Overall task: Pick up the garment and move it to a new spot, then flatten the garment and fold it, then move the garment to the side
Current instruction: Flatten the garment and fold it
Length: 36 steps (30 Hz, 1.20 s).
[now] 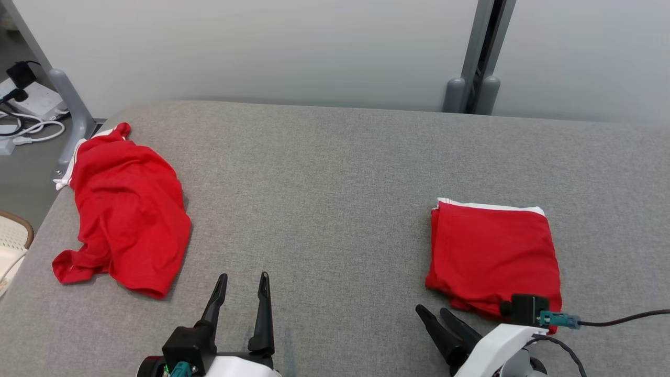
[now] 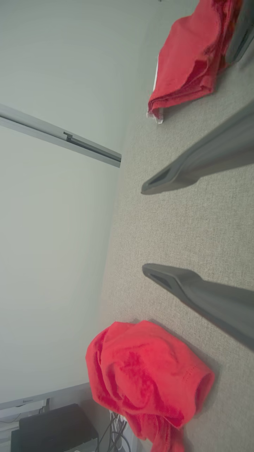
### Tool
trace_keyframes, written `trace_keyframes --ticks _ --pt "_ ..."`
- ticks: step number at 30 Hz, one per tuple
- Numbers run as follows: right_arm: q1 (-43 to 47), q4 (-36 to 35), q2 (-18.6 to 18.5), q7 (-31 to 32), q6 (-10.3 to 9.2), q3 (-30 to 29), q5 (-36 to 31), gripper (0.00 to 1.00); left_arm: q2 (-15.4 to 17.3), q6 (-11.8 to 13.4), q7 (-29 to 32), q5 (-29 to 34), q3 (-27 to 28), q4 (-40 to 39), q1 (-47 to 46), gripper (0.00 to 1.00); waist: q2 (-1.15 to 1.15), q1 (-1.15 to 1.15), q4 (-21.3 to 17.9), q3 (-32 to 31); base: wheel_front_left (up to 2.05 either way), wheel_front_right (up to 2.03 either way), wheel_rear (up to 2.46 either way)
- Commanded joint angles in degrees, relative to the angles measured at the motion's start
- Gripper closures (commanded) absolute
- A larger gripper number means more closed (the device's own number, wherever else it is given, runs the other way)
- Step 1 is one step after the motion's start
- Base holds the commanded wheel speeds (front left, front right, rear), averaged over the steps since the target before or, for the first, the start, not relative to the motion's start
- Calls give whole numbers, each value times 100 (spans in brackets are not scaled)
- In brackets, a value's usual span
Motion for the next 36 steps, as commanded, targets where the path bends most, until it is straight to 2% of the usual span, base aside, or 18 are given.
trace_keyframes --ticks 1,7,12,16,19,21,25,29,31,32,36 --pt "31 -55 -27 1 0 10 2 0 22 -6 -18 28 41 17 45 0 0 0 -29 -20 0 0 0" --pt "-108 -379 -196 -117 0 -90 44 0 22 -1 -18 65 113 -20 42 0 0 0 -241 -76 0 0 0" --pt "-270 -841 -581 -316 0 -392 -112 0 23 -26 -19 125 251 -156 -73 0 0 0 -519 -105 0 0 0" --pt "-405 -971 -993 -579 0 -671 -788 0 24 -45 -18 170 347 -229 -130 0 0 0 -750 -132 0 0 0" --pt "-347 -911 -1101 -715 0 -1167 -1260 0 22 -49 -18 206 416 -270 -193 0 0 0 -903 -135 0 0 0" --pt "-284 -876 -1206 -749 0 -1471 -1806 0 23 -46 -18 211 456 -294 -211 0 0 0 -989 -133 0 0 0" --pt "12 -1011 -1023 -753 0 -2599 -2862 0 23 -40 -18 236 503 -353 -176 0 0 0 -1130 -112 0 0 0" --pt "483 -1437 -613 -745 0 -3579 -3786 0 23 -49 -18 256 527 -378 -75 0 0 0 -1207 -97 0 0 0" --pt "698 -1696 -398 -746 0 -3929 -4142 0 23 -62 -18 272 548 -374 -31 0 0 0 -1228 -92 0 0 0" --pt "698 -1696 -398 -746 0 -3929 -4142 0 23 -62 -18 272 548 -374 -31 0 0 0 -1228 -92 0 0 0" --pt "1074 -2078 -24 -746 0 -4311 -4683 0 23 -97 -18 359 522 -338 64 0 0 0 -1239 -118 0 0 0"
